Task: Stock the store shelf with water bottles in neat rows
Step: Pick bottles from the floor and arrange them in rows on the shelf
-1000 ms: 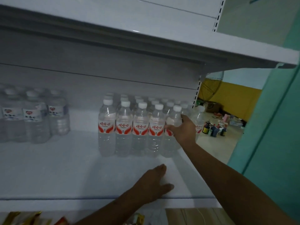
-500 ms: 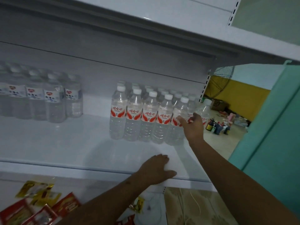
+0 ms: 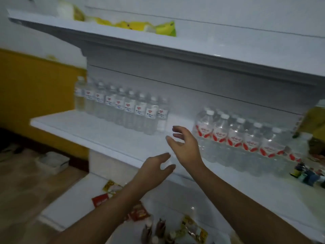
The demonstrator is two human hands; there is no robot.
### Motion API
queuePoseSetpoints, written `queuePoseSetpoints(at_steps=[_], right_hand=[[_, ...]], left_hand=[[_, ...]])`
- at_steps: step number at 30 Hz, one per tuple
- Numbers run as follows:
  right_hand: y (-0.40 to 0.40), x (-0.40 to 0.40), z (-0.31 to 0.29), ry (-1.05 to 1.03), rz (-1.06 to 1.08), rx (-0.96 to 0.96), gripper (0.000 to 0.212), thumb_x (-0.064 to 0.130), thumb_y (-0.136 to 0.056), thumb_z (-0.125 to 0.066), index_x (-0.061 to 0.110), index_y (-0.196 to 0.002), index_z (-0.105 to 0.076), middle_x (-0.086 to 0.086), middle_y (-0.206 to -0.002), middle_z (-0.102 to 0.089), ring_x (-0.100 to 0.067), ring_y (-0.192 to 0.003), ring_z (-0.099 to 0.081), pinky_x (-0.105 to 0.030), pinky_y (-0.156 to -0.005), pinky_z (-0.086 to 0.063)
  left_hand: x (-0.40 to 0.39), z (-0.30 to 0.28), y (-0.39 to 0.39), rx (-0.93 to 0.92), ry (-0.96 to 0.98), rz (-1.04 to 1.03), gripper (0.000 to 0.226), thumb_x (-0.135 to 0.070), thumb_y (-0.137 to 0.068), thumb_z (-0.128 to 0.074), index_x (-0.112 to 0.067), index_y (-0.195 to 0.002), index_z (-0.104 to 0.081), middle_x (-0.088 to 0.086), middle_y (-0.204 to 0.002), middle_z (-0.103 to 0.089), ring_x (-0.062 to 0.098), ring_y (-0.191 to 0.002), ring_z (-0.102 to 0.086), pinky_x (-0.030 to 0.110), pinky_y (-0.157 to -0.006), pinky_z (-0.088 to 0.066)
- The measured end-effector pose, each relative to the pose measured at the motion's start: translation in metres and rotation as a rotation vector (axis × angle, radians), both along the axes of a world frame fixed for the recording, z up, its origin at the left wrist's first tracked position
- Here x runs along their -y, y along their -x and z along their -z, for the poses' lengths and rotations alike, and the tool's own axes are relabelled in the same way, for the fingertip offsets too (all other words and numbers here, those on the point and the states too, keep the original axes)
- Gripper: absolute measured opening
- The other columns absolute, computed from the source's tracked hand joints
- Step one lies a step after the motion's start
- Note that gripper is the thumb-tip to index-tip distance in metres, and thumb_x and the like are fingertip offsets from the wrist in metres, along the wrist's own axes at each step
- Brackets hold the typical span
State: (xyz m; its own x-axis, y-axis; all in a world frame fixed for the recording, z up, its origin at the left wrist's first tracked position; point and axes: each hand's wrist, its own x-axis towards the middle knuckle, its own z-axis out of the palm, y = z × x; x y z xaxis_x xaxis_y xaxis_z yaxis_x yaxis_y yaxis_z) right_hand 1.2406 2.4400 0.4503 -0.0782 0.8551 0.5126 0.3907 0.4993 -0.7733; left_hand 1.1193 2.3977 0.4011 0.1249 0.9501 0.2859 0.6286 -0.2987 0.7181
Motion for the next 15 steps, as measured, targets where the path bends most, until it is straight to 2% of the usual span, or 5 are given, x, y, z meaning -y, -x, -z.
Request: queuePoseSetpoints(at_steps=[2,5,8,11,15], right_hand=[[0.068,0.005,0.007,0.036,-0.143,-0.005,0.039,0.025,-0.090,-0.069,0.023,-0.126,-0.057,0.014,-0.123,-0.057,0.001,-0.109,-0.056,-0.010,-0.082,-0.050],[0.168,0.024,0.022,0.071,-0.349,0.031,0.037,0.024,-0.090,-0.068,0.020,-0.125,-0.059,0.011,-0.124,-0.059,-0.002,-0.112,-0.057,-0.006,-0.077,-0.049],[0.261,0.049,0.042,0.122,-0.536,0.114,0.037,0.025,-0.090,-0.068,0.019,-0.125,-0.059,0.008,-0.122,-0.061,-0.004,-0.112,-0.058,-0.009,-0.078,-0.049],[0.352,0.078,0.070,0.161,-0.721,0.229,0.034,0.025,-0.089,-0.069,0.023,-0.121,-0.058,0.008,-0.116,-0.062,-0.007,-0.108,-0.060,-0.018,-0.081,-0.049],[0.459,0.130,0.128,0.235,-0.927,0.388,0.036,0.029,-0.090,-0.068,0.022,-0.123,-0.059,0.006,-0.112,-0.064,-0.007,-0.104,-0.061,-0.021,-0.077,-0.049]], left_hand=[[0.016,0.005,0.061,0.012,-0.002,-0.133,0.056,-0.046,-0.091,-0.053,-0.022,-0.141,-0.045,-0.006,-0.144,-0.046,0.008,-0.131,-0.044,0.020,-0.107,-0.031],[0.054,0.017,0.152,0.053,0.032,-0.306,0.055,-0.046,-0.091,-0.051,-0.023,-0.140,-0.047,-0.005,-0.138,-0.053,0.009,-0.125,-0.049,0.023,-0.104,-0.038],[0.097,0.034,0.234,0.143,0.042,-0.465,0.055,-0.056,-0.083,-0.044,-0.026,-0.127,-0.057,-0.001,-0.116,-0.067,0.012,-0.104,-0.062,0.030,-0.090,-0.051],[0.151,0.066,0.303,0.316,0.097,-0.645,0.030,-0.037,-0.089,-0.047,-0.029,-0.115,-0.060,-0.001,-0.107,-0.068,0.009,-0.087,-0.061,0.021,-0.074,-0.050],[0.235,0.140,0.378,0.450,0.141,-0.979,0.047,-0.038,-0.092,-0.049,-0.023,-0.137,-0.049,-0.002,-0.133,-0.057,0.006,-0.115,-0.053,0.020,-0.098,-0.039]])
